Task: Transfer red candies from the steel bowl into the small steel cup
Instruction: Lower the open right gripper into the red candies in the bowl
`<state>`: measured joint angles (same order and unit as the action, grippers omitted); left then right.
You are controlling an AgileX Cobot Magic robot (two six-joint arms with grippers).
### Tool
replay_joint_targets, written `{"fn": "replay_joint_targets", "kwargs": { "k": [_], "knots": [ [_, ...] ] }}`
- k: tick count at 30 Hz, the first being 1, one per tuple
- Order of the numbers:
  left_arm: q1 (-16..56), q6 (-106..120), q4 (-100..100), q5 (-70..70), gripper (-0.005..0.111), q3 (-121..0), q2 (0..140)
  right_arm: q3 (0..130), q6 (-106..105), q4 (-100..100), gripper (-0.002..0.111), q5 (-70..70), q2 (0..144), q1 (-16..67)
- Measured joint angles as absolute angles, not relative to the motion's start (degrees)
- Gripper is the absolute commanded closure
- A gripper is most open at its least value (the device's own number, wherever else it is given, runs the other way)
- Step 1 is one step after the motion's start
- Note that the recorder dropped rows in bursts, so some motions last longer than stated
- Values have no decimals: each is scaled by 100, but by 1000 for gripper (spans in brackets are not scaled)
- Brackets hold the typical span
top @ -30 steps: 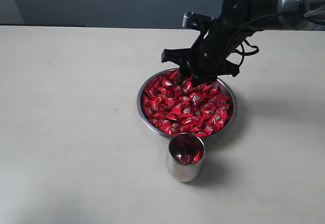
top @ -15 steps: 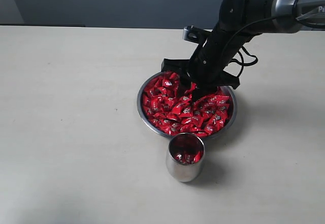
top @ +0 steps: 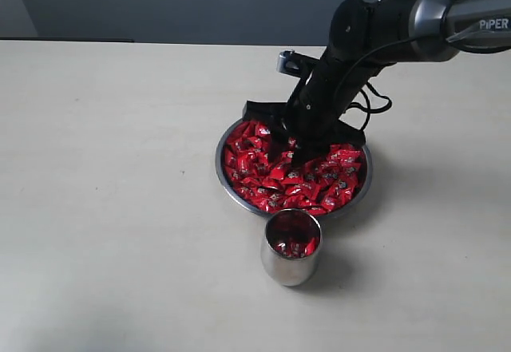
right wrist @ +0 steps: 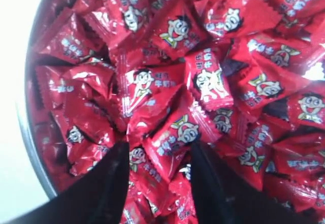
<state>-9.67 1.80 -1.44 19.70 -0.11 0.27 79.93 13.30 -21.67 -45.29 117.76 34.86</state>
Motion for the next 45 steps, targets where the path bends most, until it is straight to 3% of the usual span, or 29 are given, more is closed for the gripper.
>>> {"fn": "replay_joint_targets", "kwargs": {
  "k": [21,24,29,45],
  "knots": [
    [-967,180,-144,1970,106,-11,27,8005,1382,-2242,69,-4402,12190,3486],
    [-967,180,-144,1970,106,-11,27,8005,1382,-2189,77,-4348,12190,3486],
    [-967,180,-144,1970,106,-11,27,8005,1382,-2095,109,-4219,12207,3486],
    [-967,180,-144,1970,106,-11,27,8005,1273,-1782,109,-4193,11949,3486]
  ]
}}
